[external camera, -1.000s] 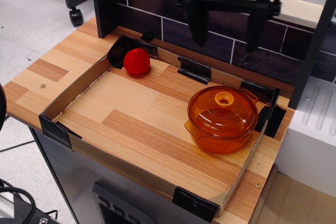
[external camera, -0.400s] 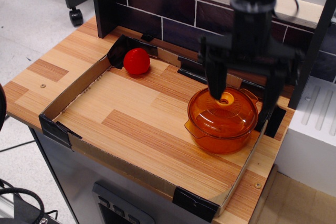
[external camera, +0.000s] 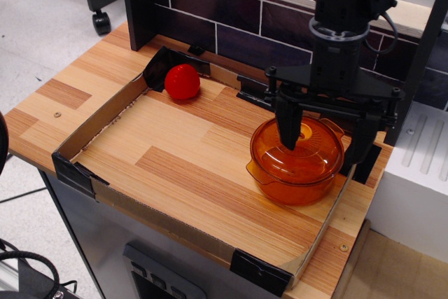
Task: Take lid off pot
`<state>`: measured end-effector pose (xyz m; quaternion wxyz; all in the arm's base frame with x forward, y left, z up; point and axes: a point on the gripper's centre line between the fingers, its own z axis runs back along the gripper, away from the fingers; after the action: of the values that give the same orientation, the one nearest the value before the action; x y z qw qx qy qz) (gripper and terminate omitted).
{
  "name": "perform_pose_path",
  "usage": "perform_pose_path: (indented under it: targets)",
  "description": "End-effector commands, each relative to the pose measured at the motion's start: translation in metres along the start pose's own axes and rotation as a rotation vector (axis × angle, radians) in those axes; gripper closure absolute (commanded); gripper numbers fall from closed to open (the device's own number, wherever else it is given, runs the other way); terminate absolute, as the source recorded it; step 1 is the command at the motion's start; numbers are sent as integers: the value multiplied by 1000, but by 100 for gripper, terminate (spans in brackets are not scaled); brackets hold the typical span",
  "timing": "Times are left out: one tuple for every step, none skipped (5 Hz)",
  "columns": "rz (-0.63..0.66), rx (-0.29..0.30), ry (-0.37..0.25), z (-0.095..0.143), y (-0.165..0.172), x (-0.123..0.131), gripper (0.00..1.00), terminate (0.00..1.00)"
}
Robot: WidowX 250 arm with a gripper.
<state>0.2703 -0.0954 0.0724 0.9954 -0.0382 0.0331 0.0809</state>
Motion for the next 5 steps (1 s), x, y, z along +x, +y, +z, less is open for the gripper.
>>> perform_pose_path:
  targets:
    - [38, -25, -53, 18, 13, 9, 0, 0]
    - [41, -18, -53, 18, 19, 9, 0, 0]
    - [45, 4, -42, 11, 17, 11, 0, 0]
    - [51, 19, -46, 5, 16, 14, 0, 0]
    - [77, 20, -52, 7, 18, 24, 0, 0]
